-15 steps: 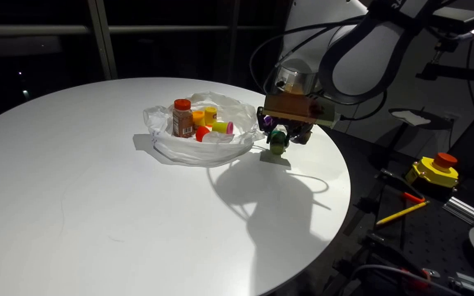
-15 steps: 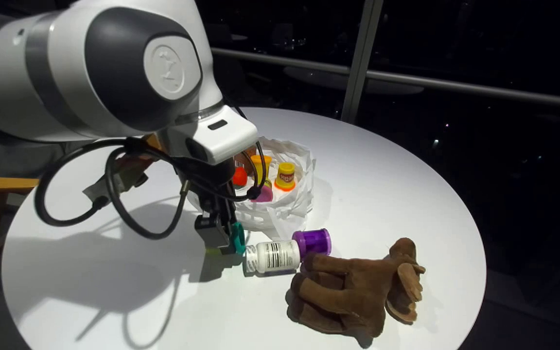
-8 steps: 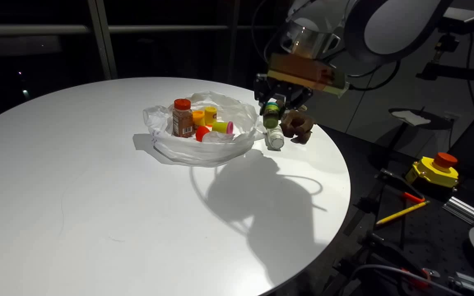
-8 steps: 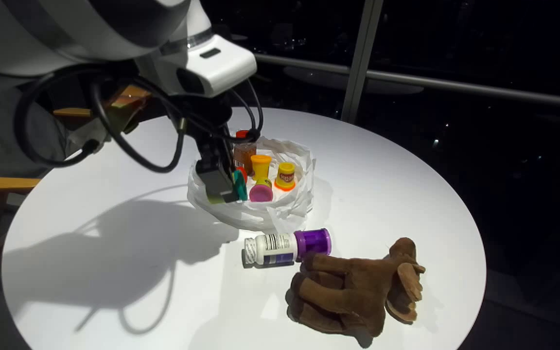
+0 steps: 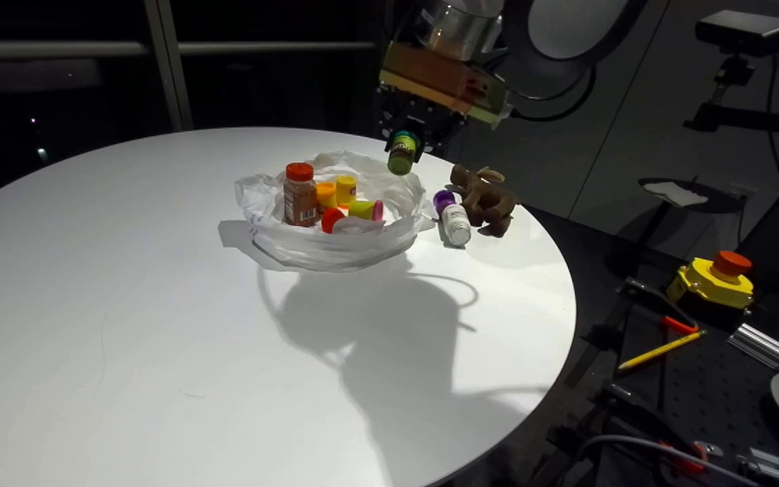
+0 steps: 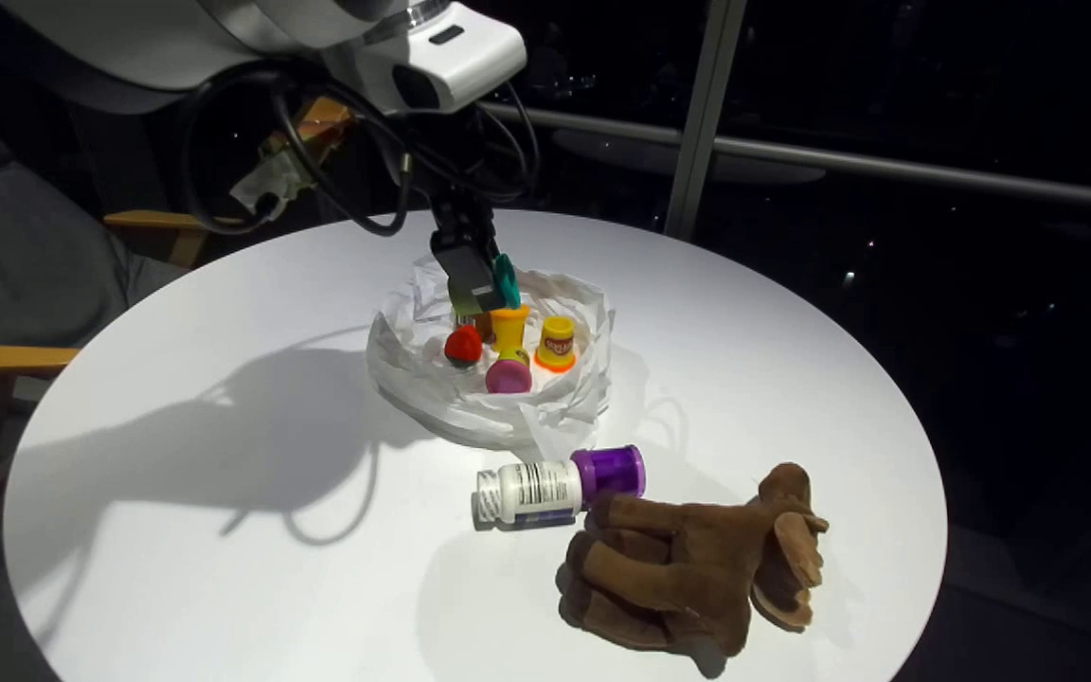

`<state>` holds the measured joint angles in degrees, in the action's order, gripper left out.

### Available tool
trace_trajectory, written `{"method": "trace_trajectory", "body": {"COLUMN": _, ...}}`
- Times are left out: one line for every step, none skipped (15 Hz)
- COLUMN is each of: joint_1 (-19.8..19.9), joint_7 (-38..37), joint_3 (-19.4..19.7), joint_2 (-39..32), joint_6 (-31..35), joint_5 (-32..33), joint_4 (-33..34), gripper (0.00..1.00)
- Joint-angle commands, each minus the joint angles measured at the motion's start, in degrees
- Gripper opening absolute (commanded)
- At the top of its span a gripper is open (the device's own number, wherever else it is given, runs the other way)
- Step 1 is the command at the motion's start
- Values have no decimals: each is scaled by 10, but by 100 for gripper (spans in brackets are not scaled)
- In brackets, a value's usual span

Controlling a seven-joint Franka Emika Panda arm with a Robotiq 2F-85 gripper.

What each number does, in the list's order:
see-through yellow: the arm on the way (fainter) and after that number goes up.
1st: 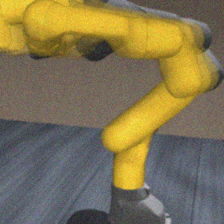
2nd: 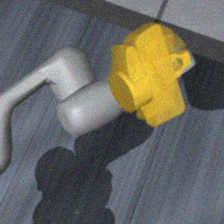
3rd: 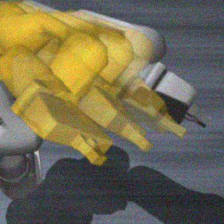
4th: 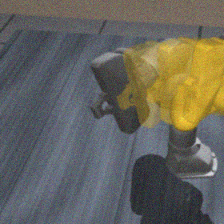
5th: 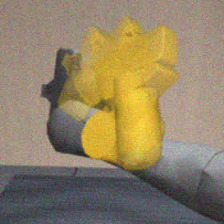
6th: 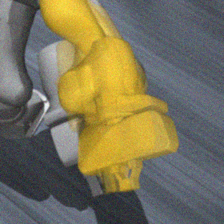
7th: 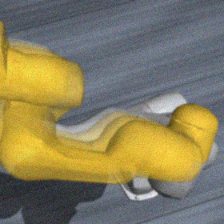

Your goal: Put all the objects in the plastic bag

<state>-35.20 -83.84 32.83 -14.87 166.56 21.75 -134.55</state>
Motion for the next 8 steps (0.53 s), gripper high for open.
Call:
{"method": "trace_trajectory", "body": {"joint_1": 12, "joint_7": -21, "joint_3": -21, "joint_2": -106, "joint_6": -18, "joint_5": -49, "joint_4": 102, "gripper": 19}}
{"method": "trace_trajectory", "body": {"joint_1": 40, "joint_7": -42, "joint_3": -44, "joint_2": -128, "joint_6": -25, "joint_5": -32, "joint_4": 127, "gripper": 19}}
{"method": "trace_trajectory", "body": {"joint_1": 36, "joint_7": -53, "joint_3": -37, "joint_2": -152, "joint_6": -31, "joint_5": -28, "joint_4": 152, "gripper": 19}}
{"method": "trace_trajectory", "body": {"joint_1": 39, "joint_7": -65, "joint_3": -35, "joint_2": -178, "joint_6": -37, "joint_5": -25, "joint_4": 175, "gripper": 19}}
{"method": "trace_trajectory", "body": {"joint_1": 38, "joint_7": -76, "joint_3": -28, "joint_2": -198, "joint_6": -48, "joint_5": -22, "joint_4": 197, "gripper": 19}}
{"method": "trace_trajectory", "body": {"joint_1": 33, "joint_7": -93, "joint_3": -29, "joint_2": -225, "joint_6": -63, "joint_5": -25, "joint_4": 227, "gripper": 19}}
{"method": "trace_trajectory", "body": {"joint_1": 32, "joint_7": -106, "joint_3": -24, "joint_2": -245, "joint_6": -73, "joint_5": -22, "joint_4": 245, "gripper": 19}}
{"method": "trace_trajectory", "body": {"joint_1": 33, "joint_7": -116, "joint_3": -22, "joint_2": -263, "joint_6": -85, "joint_5": -21, "joint_4": 265, "gripper": 19}}
